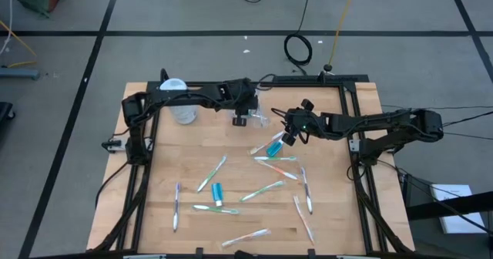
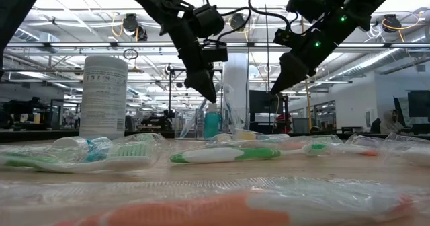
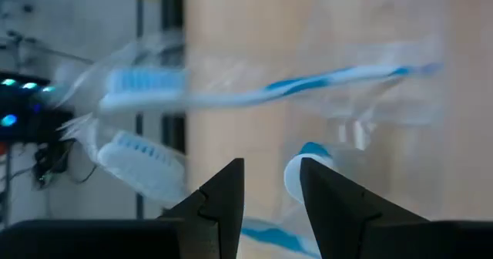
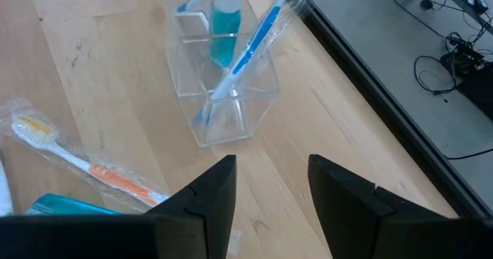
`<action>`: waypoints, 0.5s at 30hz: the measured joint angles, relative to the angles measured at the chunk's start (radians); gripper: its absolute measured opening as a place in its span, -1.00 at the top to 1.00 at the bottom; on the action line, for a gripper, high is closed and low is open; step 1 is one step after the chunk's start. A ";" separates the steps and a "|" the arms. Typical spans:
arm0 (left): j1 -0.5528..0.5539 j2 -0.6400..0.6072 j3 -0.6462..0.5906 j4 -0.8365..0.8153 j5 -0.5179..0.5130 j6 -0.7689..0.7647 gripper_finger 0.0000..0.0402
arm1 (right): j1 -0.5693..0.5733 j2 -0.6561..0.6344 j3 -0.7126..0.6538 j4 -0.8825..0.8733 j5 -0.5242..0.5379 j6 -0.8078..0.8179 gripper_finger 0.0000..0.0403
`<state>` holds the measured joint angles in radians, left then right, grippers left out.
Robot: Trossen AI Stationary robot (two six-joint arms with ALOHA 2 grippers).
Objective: Pick & Place toothbrushing station
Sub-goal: Put the mouthwash into the transparent organizer
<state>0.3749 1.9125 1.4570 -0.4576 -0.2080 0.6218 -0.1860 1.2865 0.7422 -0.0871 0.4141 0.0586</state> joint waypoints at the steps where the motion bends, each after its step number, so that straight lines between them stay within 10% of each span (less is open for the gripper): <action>1: 0.007 0.000 0.000 0.000 -0.005 0.001 0.35 | 0.000 0.000 0.000 0.000 0.000 0.000 0.23; 15: 0.011 -0.010 0.000 0.001 0.004 0.004 0.35 | 0.000 0.000 0.000 0.000 0.000 0.000 0.23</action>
<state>0.3857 1.9025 1.4569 -0.4568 -0.2042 0.6256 -0.1860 1.2865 0.7422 -0.0868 0.4141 0.0586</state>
